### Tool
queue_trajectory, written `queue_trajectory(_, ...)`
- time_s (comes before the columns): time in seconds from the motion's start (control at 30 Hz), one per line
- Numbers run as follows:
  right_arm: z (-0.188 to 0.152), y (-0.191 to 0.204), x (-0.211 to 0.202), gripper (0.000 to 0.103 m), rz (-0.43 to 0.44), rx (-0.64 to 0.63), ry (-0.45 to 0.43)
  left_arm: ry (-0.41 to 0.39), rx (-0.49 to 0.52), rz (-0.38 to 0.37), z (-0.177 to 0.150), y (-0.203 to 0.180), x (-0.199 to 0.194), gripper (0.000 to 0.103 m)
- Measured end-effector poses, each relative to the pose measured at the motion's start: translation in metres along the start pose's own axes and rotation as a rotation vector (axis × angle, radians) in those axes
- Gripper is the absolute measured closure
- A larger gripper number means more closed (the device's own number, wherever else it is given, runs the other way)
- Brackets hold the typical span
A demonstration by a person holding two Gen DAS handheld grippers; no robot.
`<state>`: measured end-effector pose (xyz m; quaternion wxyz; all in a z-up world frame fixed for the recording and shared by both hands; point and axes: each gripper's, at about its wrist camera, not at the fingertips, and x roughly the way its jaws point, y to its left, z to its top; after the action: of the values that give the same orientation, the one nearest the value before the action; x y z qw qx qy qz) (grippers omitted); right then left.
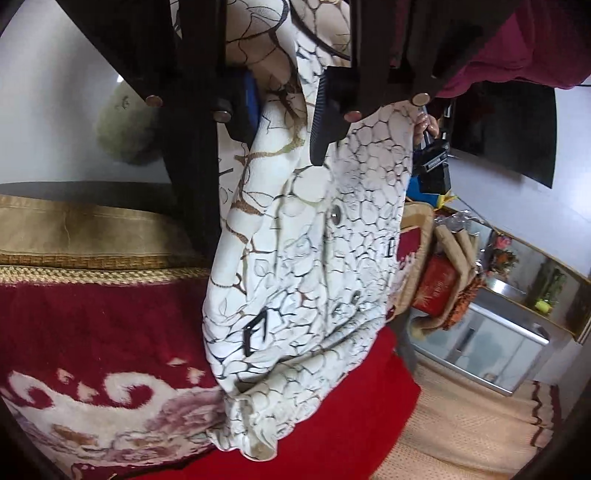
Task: Fold large clothes
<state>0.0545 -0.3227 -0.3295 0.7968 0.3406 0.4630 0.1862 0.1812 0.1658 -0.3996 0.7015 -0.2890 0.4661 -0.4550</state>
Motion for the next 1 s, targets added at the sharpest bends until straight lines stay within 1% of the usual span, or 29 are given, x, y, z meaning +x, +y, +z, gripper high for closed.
queue_trajectory(0.03, -0.001, 0.000, 0.005, 0.077, -0.020, -0.002, 0.021, 0.016, -0.011, 0.023, 0.001, 0.001, 0.002, 0.093)
queue_trajectory(0.07, -0.001, -0.002, 0.006, 0.074, -0.032, 0.012, 0.036, 0.030, -0.019, 0.020, 0.001, 0.002, 0.005, 0.090)
queue_trajectory(0.13, -0.002, -0.011, 0.009, 0.074, -0.014, 0.073, 0.065, 0.028, -0.026, 0.031, 0.001, 0.002, 0.009, 0.089)
queue_trajectory(0.17, -0.004, -0.013, 0.006, 0.074, -0.012, 0.075, 0.061, 0.024, -0.032, 0.030, 0.001, 0.002, 0.009, 0.090)
queue_trajectory(0.23, -0.005, -0.007, 0.003, 0.074, -0.033, 0.023, 0.038, 0.008, -0.018, 0.030, 0.004, -0.006, 0.006, 0.099)
queue_trajectory(0.3, -0.004, 0.005, 0.000, 0.080, -0.034, -0.016, 0.024, -0.017, 0.014, 0.036, 0.012, -0.022, 0.002, 0.099)
queue_trajectory(0.33, 0.000, 0.015, -0.003, 0.089, -0.034, -0.047, 0.004, -0.032, 0.035, 0.030, 0.016, -0.032, -0.002, 0.100)
queue_trajectory(0.37, 0.004, 0.020, -0.005, 0.093, -0.044, -0.069, -0.007, -0.056, 0.063, 0.017, 0.022, -0.044, -0.007, 0.099)
queue_trajectory(0.4, 0.010, 0.028, -0.008, 0.093, -0.056, -0.094, -0.023, -0.081, 0.088, 0.004, 0.029, -0.055, -0.013, 0.099)
queue_trajectory(0.43, 0.017, 0.036, -0.011, 0.094, -0.050, -0.114, -0.045, -0.102, 0.109, -0.006, 0.036, -0.065, -0.019, 0.099)
queue_trajectory(0.5, 0.032, 0.048, -0.017, 0.095, -0.008, -0.138, -0.079, -0.136, 0.151, -0.016, 0.053, -0.087, -0.028, 0.099)
queue_trajectory(0.6, 0.055, 0.065, -0.021, 0.095, 0.030, -0.172, -0.121, -0.139, 0.207, -0.002, 0.076, -0.114, -0.029, 0.099)
queue_trajectory(0.67, 0.073, 0.070, -0.021, 0.095, 0.054, -0.189, -0.128, -0.128, 0.238, 0.001, 0.087, -0.128, -0.024, 0.099)
queue_trajectory(0.73, 0.085, 0.071, -0.015, 0.095, 0.038, -0.210, -0.119, -0.095, 0.272, 0.001, 0.094, -0.137, -0.013, 0.099)
queue_trajectory(0.8, 0.089, 0.065, 0.001, 0.095, 0.040, -0.180, -0.050, -0.050, 0.282, 0.029, 0.092, -0.135, -0.003, 0.099)
queue_trajectory(0.87, 0.083, 0.060, 0.015, 0.095, 0.009, -0.168, 0.012, 0.017, 0.242, 0.052, 0.085, -0.123, 0.008, 0.099)
queue_trajectory(0.9, 0.077, 0.054, 0.019, 0.095, 0.015, -0.144, 0.055, 0.044, 0.217, 0.070, 0.083, -0.118, 0.013, 0.098)
queue_trajectory(0.93, 0.070, 0.046, 0.022, 0.093, 0.038, -0.102, 0.108, 0.078, 0.187, 0.094, 0.078, -0.112, 0.020, 0.095)
queue_trajectory(0.97, 0.063, 0.039, 0.023, 0.091, 0.053, -0.068, 0.147, 0.125, 0.151, 0.126, 0.071, -0.104, 0.025, 0.087)
queue_trajectory(1.0, 0.058, 0.036, 0.022, 0.091, 0.052, -0.057, 0.163, 0.140, 0.141, 0.141, 0.067, -0.101, 0.026, 0.075)
